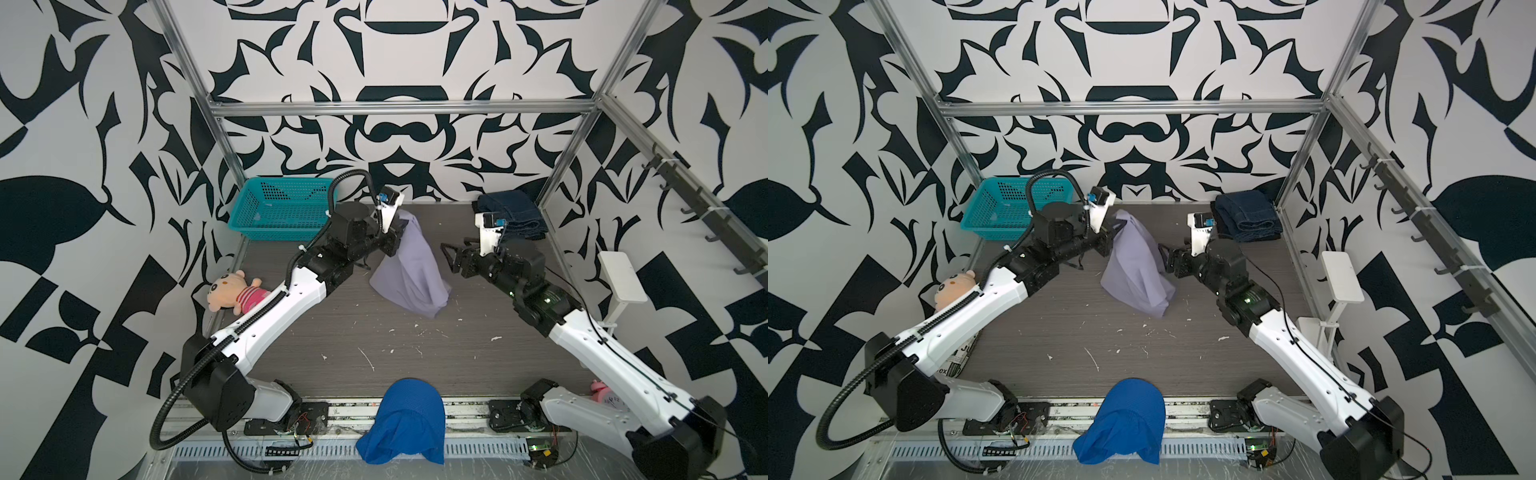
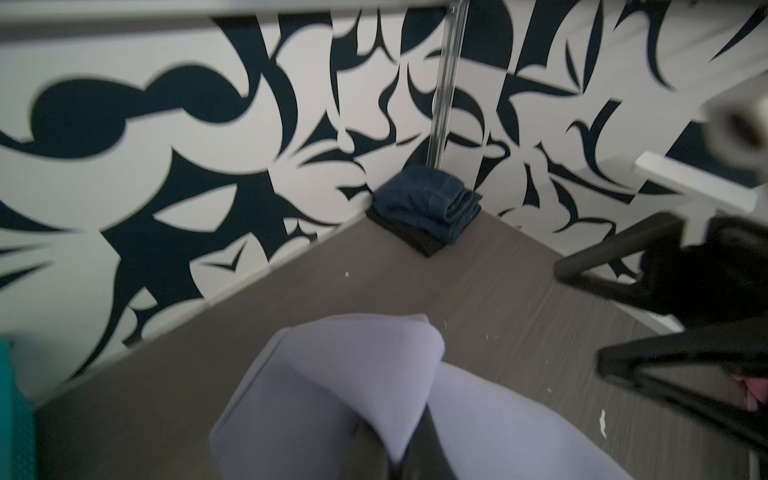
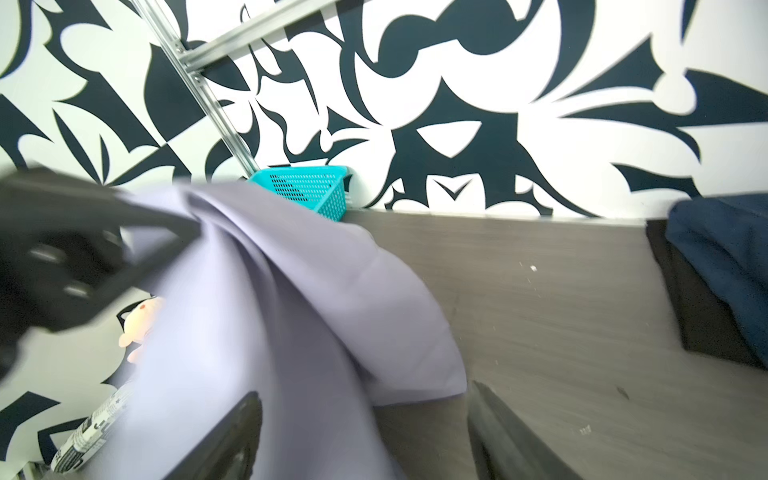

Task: Fold and stack the skirts
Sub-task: 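Lift the lavender skirt from the basket onto the table center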

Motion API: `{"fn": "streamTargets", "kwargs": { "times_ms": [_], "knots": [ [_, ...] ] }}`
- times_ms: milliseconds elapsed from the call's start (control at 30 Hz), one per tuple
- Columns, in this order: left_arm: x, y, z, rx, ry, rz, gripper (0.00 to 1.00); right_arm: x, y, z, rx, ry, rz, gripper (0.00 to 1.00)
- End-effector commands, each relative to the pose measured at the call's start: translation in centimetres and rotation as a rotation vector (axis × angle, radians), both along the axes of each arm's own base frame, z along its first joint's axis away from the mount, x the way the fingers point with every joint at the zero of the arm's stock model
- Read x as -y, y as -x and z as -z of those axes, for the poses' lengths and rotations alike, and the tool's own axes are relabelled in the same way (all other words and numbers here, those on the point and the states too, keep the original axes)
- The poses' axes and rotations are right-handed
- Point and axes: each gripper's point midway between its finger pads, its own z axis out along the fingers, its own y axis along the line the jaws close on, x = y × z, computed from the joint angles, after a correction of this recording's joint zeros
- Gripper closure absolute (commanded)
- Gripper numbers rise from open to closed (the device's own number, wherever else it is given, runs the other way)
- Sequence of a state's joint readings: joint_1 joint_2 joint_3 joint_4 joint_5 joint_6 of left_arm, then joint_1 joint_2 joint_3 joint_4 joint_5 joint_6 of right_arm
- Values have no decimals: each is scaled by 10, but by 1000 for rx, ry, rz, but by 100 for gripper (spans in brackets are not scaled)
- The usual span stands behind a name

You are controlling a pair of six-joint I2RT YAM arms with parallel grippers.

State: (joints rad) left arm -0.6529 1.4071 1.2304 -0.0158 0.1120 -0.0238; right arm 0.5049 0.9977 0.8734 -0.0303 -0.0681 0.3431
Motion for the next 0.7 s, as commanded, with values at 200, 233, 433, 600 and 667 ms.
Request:
{"fn": "streamTargets", "kwargs": {
  "times_ms": [200,233,433,600,667],
  "knots": [
    [3,-8,38,-56,121,-85,100,7,4,73,-130,60,32,10],
    [3,-8,44,-68,115,-88,100,5,1,83,-156,81,22,10],
    [-17,-9,76,-113,58,-189,27,-11,-6,122,-257,126,-35,10],
    [-37,0,80,-73,20,-235,21,-19,-13,125,-271,128,-58,8],
    [-44,0,83,-81,2,-267,16,-14,-15,127,-273,169,-38,0]
  ]
}}
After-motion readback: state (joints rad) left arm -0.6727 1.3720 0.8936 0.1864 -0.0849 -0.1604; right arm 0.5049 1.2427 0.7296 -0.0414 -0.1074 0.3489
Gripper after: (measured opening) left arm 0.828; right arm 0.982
